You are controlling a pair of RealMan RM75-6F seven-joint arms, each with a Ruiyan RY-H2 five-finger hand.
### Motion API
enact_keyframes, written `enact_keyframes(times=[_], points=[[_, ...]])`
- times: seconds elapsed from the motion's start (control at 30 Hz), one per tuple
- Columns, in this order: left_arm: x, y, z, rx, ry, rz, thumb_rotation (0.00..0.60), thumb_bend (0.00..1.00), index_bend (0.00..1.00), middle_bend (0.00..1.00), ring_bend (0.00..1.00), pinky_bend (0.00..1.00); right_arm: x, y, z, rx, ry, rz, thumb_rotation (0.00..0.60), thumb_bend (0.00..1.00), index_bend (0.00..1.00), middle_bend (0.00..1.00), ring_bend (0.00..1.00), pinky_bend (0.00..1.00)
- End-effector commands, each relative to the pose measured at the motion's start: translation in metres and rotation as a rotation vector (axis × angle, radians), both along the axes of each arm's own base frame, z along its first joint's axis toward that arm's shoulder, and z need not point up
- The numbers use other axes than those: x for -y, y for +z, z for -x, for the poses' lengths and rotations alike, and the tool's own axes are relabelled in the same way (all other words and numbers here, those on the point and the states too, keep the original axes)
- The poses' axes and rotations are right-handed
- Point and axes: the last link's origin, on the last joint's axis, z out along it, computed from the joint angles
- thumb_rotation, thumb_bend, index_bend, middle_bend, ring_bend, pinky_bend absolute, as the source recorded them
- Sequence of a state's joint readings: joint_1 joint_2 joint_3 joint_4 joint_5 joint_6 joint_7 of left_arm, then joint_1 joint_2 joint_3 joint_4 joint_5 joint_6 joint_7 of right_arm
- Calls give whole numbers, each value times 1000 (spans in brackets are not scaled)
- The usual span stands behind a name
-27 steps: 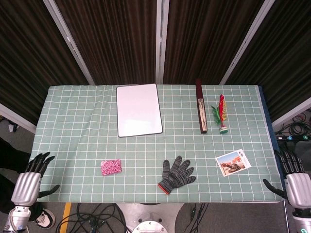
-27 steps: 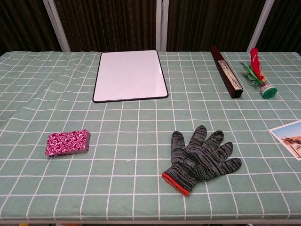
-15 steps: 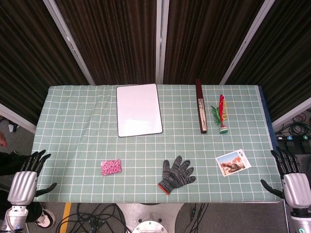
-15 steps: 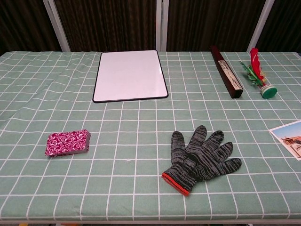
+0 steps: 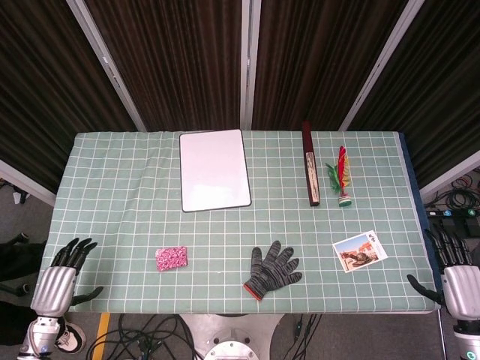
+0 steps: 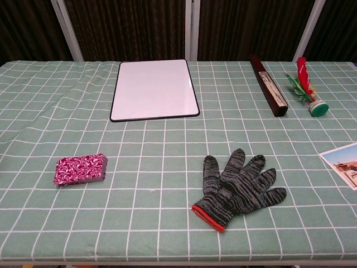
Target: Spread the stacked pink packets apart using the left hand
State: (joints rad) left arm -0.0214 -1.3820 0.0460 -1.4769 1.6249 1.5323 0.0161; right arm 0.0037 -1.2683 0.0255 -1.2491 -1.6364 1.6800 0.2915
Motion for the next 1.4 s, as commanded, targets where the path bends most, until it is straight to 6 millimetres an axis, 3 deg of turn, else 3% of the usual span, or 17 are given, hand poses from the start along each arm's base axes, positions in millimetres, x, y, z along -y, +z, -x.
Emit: enact_keyframes(times=[0.03,0.43,0.7,0.97,1.4], points=[[-5,-4,-9,-21,-21,12,600,44,137,138,36,150,0,2,1,-8,-6,3,600,81,0,0,0,0],[-37,-20,-37,0,-87,100,600,46,137,139,36,151,0,7,-1,-10,-19,14,600,82,0,0,0,0],[-43,-29,-42,-34,-116,133,600,48,137,154,37,152,0,8,-2,-15,-28,11,600,82,0,0,0,0],[-53,-52,-47,-33,-130,201,600,47,137,162,38,152,2,4,-5,-23,-29,-3,600,82,0,0,0,0],[-76,-80,-81,15,-133,293,600,51,138,223,65,152,1,4,-4,-23,-38,-9,600,82,0,0,0,0]])
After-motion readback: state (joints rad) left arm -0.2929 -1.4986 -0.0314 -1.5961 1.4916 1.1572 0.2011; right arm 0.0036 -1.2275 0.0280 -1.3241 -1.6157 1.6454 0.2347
